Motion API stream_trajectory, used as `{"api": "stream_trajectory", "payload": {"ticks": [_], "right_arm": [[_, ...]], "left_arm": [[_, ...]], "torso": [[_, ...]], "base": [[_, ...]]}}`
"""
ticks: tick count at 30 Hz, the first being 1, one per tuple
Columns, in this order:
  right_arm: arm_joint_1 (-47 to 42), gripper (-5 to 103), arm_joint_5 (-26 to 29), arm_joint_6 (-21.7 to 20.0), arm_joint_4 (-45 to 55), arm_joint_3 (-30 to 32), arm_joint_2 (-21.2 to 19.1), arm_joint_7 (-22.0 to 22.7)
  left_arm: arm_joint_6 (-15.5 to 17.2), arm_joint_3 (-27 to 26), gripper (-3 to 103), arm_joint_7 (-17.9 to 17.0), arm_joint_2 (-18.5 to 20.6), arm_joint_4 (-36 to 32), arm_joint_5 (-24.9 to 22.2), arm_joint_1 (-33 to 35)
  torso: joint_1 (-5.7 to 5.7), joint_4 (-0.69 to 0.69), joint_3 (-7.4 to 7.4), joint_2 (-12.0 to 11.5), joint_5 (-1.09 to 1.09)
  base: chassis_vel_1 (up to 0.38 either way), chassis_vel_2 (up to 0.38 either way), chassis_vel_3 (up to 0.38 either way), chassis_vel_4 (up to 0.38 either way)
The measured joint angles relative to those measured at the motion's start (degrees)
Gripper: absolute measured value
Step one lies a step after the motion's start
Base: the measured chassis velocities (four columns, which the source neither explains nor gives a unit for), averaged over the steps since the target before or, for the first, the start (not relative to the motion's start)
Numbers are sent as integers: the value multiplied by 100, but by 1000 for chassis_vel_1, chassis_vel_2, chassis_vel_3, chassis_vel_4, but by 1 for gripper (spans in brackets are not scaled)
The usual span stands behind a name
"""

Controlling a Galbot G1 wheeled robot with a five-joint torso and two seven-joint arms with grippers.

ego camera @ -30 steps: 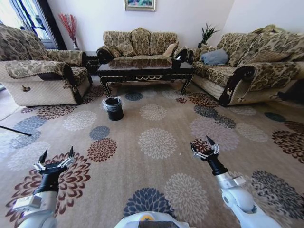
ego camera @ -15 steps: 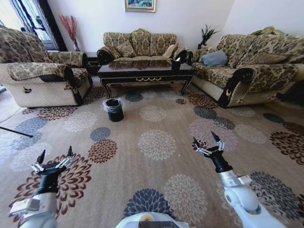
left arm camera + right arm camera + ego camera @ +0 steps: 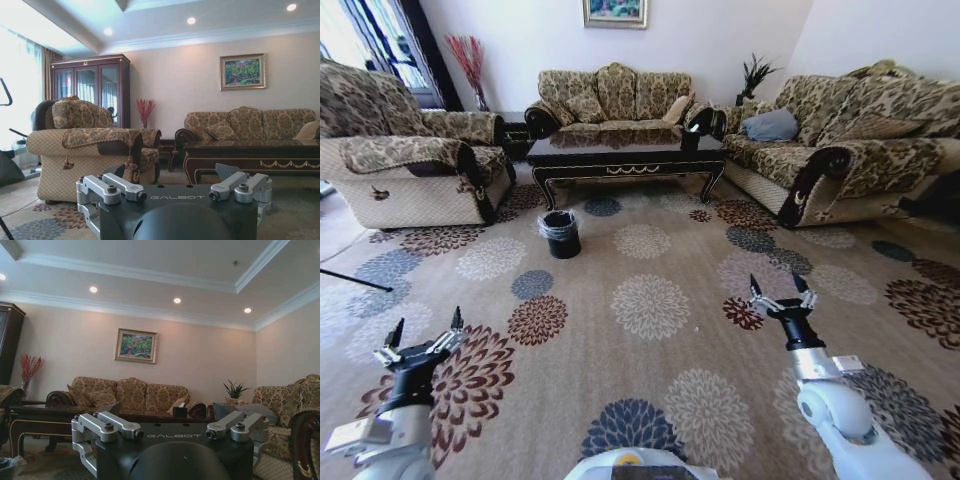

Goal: Move to the front of the table and pick up the trash from the floor, then place it into the trash bin.

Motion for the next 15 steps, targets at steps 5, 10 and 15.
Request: {"api": "stream_trajectory", "payload": {"ticks": [5,10,15], "right_arm": [[-85,100,45,-176,56,134,-1,203],[-290,100,180,-578,264,391,-179,283],[-477,100,308,-1062,505,555,-406,462]], "left_arm": [[93,49,100,-40,60,78,-21,-90],[287,-81,100,-67,192,-84,-125,-109],[566,-276,100,-65,373,-157,-255,-213]], "torso": [[31,0,87,117,0],[70,0,170,239,0],[106,1,237,344,0]], "base": [[0,0,0,0],[0,0,0,0],[0,0,0,0]]}}
